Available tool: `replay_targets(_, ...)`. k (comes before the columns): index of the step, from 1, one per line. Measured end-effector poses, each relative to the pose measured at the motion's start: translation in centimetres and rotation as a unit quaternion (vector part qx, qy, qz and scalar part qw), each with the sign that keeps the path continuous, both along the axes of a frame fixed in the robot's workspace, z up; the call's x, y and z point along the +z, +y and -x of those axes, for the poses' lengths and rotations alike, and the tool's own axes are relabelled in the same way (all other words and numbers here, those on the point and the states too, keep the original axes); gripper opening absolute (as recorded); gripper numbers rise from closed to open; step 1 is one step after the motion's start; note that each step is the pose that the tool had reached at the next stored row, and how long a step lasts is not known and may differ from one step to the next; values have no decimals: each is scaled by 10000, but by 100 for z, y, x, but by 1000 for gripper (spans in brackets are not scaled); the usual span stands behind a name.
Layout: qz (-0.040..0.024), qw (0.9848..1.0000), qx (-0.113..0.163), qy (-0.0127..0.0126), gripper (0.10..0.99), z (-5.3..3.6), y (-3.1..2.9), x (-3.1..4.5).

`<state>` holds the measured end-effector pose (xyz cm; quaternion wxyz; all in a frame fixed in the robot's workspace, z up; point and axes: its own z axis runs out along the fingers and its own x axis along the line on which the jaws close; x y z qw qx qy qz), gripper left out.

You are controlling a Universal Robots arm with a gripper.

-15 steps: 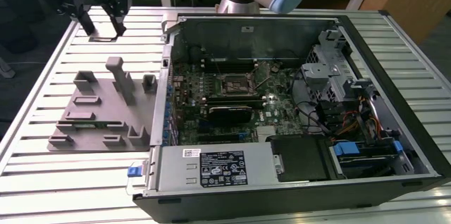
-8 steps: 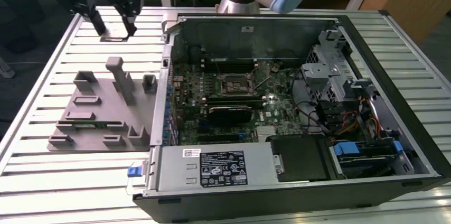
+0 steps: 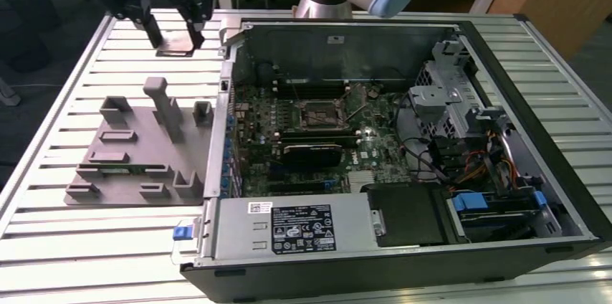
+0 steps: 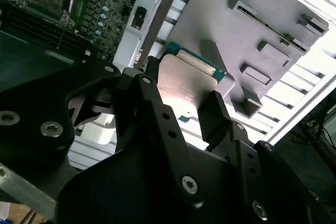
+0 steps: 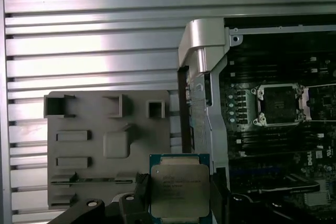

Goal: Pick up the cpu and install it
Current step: 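Pick up the cpu and move it towards the insertion slot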

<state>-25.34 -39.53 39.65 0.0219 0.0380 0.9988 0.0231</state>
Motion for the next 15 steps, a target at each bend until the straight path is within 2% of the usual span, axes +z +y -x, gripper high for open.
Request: replay_targets(15,0,10000,0,8,541,-422,0,-7)
